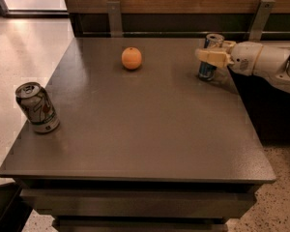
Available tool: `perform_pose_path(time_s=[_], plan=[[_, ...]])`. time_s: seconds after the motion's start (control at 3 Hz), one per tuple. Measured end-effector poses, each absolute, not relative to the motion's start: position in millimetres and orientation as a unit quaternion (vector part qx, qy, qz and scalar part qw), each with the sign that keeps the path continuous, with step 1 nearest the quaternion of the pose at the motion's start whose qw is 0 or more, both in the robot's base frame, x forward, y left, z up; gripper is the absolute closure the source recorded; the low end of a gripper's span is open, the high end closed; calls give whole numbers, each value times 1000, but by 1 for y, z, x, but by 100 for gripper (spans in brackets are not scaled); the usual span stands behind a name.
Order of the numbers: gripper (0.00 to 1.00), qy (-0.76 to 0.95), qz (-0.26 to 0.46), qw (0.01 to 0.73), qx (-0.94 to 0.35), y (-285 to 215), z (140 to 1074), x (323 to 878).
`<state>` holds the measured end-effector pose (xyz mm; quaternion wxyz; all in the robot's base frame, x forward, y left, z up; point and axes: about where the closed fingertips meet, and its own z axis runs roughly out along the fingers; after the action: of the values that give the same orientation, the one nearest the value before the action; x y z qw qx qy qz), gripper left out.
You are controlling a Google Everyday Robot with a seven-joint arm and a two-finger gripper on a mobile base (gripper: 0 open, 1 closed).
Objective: Pick redbull can
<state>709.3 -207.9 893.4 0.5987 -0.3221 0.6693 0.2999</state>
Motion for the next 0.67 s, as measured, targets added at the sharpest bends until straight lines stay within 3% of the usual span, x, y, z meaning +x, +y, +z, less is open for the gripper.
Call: perform_pose_path(time_s=[0.33, 0.67], plan=[[88, 668, 302, 598, -323, -204, 893, 710], [100, 668, 303, 597, -325, -201, 893, 710]])
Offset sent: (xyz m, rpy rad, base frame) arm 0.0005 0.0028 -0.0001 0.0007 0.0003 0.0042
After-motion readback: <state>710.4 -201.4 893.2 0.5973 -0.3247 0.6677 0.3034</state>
